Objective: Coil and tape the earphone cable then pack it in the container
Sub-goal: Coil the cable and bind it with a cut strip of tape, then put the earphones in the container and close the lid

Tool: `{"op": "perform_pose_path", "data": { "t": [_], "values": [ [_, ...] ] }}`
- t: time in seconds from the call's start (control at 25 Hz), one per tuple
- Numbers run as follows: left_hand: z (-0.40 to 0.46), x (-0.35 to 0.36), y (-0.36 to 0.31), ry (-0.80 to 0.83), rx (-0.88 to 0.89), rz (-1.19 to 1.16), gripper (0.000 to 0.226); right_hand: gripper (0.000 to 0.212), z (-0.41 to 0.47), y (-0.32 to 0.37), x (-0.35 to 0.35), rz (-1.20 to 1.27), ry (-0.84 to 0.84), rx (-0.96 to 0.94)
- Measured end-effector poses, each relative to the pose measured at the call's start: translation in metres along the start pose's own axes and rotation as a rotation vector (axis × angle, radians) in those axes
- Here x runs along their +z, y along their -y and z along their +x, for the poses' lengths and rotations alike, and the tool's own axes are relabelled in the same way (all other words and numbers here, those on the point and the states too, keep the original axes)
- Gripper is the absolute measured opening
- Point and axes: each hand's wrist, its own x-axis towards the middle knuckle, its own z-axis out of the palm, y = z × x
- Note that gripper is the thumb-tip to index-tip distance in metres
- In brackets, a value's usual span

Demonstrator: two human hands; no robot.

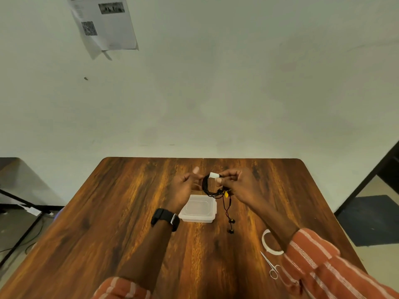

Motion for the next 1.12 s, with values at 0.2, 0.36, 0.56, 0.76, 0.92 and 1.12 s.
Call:
{"op": "perform_pose_path", "data": {
  "t": [0.2,0.36,0.56,0.76,0.92,1.12],
  "values": [
    [0.048,0.002,0.092,0.377,0.074,1.028,0.077,0.008,0.012,-0.004,-0.004,-0.067,-0.100,0.034],
    [0.076,0.004,0.151,0.607,-0.037,1.298,0.121,0.011,0.021,0.003,-0.006,-0.011,-0.133,0.065],
    [0.078,0.002,0.169,0.638,-0.036,1.150,0.112,0.017,0.022,0.020,-0.014,0.077,-0.133,0.063],
    [0.041,0.009,0.150,0.600,-0.191,0.710,0.081,0.017,0.012,0.031,-0.018,0.166,-0.098,0.059],
    [0.019,-0.004,0.144,0.359,-0.356,0.345,0.045,0.017,0.009,0.032,-0.011,0.215,-0.078,0.051],
    [-0.015,-0.039,0.158,0.015,-0.515,0.120,0.078,0.010,0.013,0.027,0.013,0.254,-0.032,0.051]
  ]
}}
